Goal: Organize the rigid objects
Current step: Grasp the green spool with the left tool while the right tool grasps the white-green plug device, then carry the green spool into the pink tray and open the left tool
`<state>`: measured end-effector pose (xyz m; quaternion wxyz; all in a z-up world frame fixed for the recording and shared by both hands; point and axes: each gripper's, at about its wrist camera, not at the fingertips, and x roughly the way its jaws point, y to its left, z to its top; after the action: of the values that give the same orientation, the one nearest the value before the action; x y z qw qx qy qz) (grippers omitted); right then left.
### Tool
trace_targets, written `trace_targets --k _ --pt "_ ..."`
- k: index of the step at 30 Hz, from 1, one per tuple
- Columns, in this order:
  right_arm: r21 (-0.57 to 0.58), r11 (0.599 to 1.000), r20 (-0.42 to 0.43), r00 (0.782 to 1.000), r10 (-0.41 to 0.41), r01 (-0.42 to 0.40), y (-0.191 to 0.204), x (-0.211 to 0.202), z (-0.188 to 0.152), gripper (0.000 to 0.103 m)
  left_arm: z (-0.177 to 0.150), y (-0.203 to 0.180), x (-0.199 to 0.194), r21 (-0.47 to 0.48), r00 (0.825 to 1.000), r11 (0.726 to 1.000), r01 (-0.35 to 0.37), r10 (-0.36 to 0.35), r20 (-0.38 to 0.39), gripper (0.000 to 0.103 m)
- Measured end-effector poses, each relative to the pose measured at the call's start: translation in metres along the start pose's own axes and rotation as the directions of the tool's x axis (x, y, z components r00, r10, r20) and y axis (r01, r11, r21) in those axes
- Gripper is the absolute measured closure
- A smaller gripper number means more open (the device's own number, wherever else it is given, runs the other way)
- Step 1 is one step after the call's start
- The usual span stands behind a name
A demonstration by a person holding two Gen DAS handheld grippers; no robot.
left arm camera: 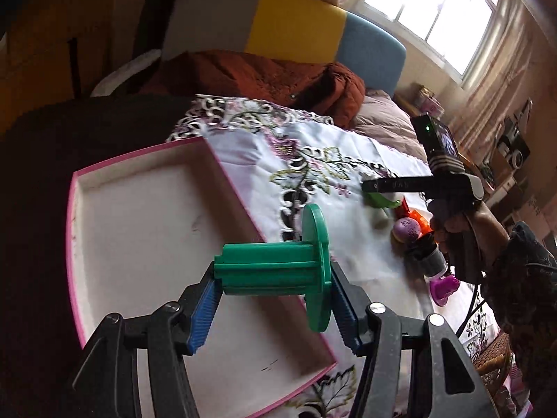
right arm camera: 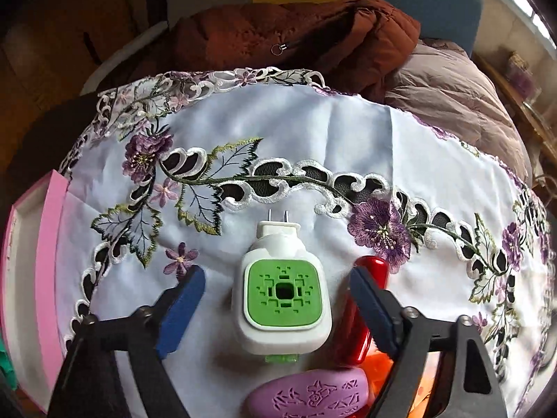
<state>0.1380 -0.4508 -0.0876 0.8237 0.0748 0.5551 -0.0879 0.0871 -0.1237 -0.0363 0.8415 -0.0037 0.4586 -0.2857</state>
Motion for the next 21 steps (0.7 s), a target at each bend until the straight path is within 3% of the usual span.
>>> trace_targets --k 5,13,17,21 --pt "-0.070 0.997 -0.003 1.000 0.020 -0.020 0.021 -0.012 -0.012 0.051 -0.010 0.029 -0.014 -0.074 1.000 0.997 -0.023 0.025 0.016 0.043" --pt "-0.135 0.977 -0.009 0.986 0.166 -0.165 0.057 -0.039 -0.075 0.050 -0.025 0.075 -0.028 -0.170 0.997 0.983 -0.066 0.072 0.030 0.044" --pt "-0.144 0.978 0.017 0.987 0.157 -0.153 0.064 -0.037 -0.097 0.050 -0.014 0.094 -0.030 -0.181 0.993 0.979 -0.094 0.106 0.054 0.044" --pt "-0.126 0.976 0.031 0.983 0.181 -0.176 0.059 -0.037 -0.098 0.050 0.010 0.105 -0.022 -0.176 0.988 0.977 -0.123 0.137 0.069 0.044"
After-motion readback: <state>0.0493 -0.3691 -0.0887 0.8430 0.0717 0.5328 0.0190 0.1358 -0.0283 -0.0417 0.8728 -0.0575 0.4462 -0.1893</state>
